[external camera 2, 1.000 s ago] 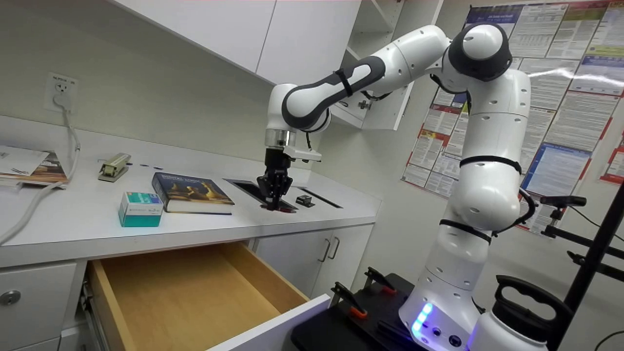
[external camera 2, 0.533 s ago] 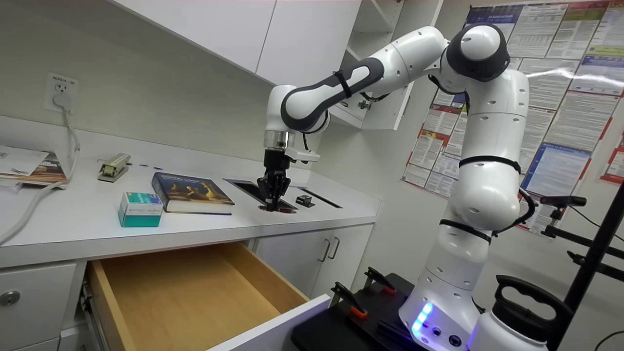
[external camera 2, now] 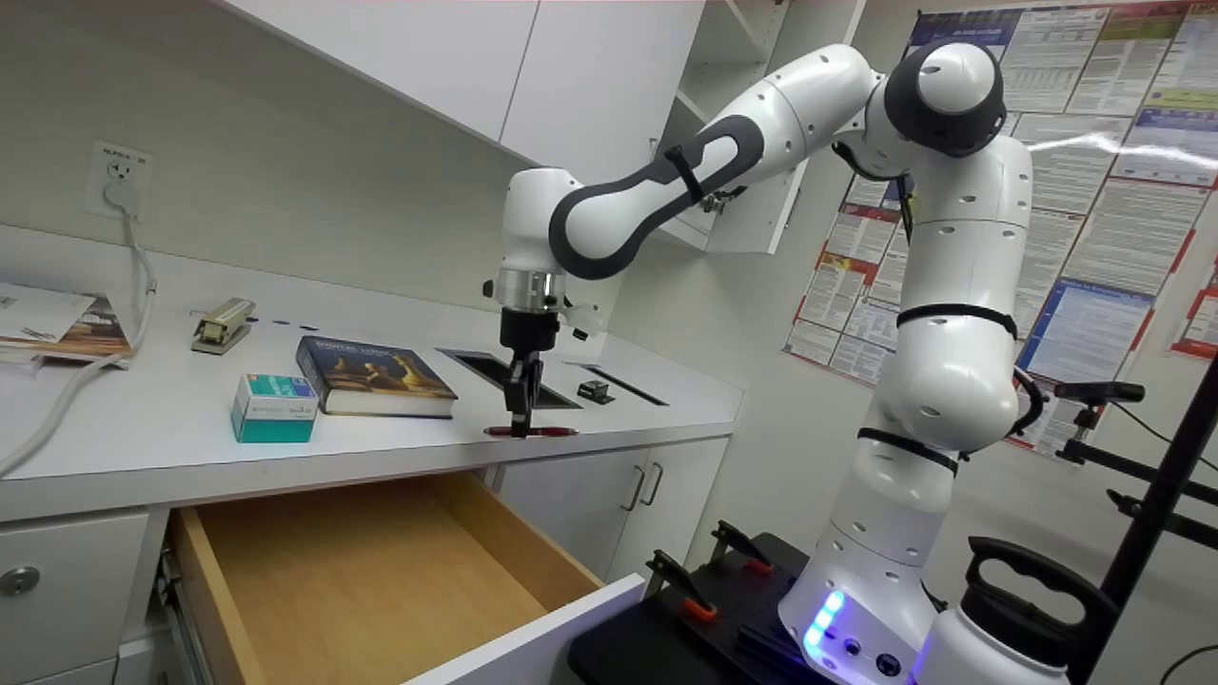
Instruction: Open the drawer,take out the brown card,put it back and put it on the counter and close it
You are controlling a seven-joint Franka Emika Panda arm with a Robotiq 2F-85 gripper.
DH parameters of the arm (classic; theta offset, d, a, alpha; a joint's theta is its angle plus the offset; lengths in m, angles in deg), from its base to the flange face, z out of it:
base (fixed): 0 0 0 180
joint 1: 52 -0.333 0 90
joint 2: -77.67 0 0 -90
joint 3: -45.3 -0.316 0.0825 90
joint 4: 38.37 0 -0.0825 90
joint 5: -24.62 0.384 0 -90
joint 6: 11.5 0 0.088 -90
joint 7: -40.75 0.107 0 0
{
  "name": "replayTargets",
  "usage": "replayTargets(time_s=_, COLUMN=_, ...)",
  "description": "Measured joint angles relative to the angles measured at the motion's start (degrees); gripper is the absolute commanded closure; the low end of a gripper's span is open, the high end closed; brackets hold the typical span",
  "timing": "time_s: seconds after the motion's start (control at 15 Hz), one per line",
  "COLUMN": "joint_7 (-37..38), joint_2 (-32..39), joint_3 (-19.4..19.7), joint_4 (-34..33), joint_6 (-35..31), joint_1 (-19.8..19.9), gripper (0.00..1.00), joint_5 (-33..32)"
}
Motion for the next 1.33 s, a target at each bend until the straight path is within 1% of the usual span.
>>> replayTargets(time_s=0.13, joint_7=-0.90, joint_2=0.73, joint_3=-1.10, joint_4=2.03, joint_6=-3.64, joint_1=-1.22, gripper=0.95, joint_5=-3.60)
replayTargets(time_s=0.2, joint_7=-1.03, joint_2=1.44, joint_3=-1.42, joint_4=2.80, joint_6=-5.70, joint_1=-1.94, gripper=0.86, joint_5=-5.78)
replayTargets(time_s=0.33, joint_7=-1.12, joint_2=3.26, joint_3=-1.88, joint_4=3.46, joint_6=-9.11, joint_1=-3.04, gripper=0.86, joint_5=-9.26)
replayTargets(time_s=0.47, joint_7=-1.22, joint_2=4.28, joint_3=-1.90, joint_4=3.46, joint_6=-9.95, joint_1=-3.52, gripper=0.86, joint_5=-9.88)
replayTargets(time_s=0.53, joint_7=-1.44, joint_2=4.33, joint_3=-1.88, joint_4=3.45, joint_6=-9.97, joint_1=-3.50, gripper=0.96, joint_5=-9.91)
replayTargets(time_s=0.67, joint_7=-3.45, joint_2=4.40, joint_3=-1.91, joint_4=3.40, joint_6=-10.38, joint_1=-3.36, gripper=0.96, joint_5=-9.28)
replayTargets(time_s=1.0, joint_7=-18.66, joint_2=7.65, joint_3=-3.99, joint_4=3.45, joint_6=-21.18, joint_1=-1.85, gripper=0.95, joint_5=-6.36)
replayTargets(time_s=1.33, joint_7=-30.41, joint_2=15.32, joint_3=-8.31, joint_4=3.37, joint_6=-32.82, joint_1=0.03, gripper=0.95, joint_5=-6.54)
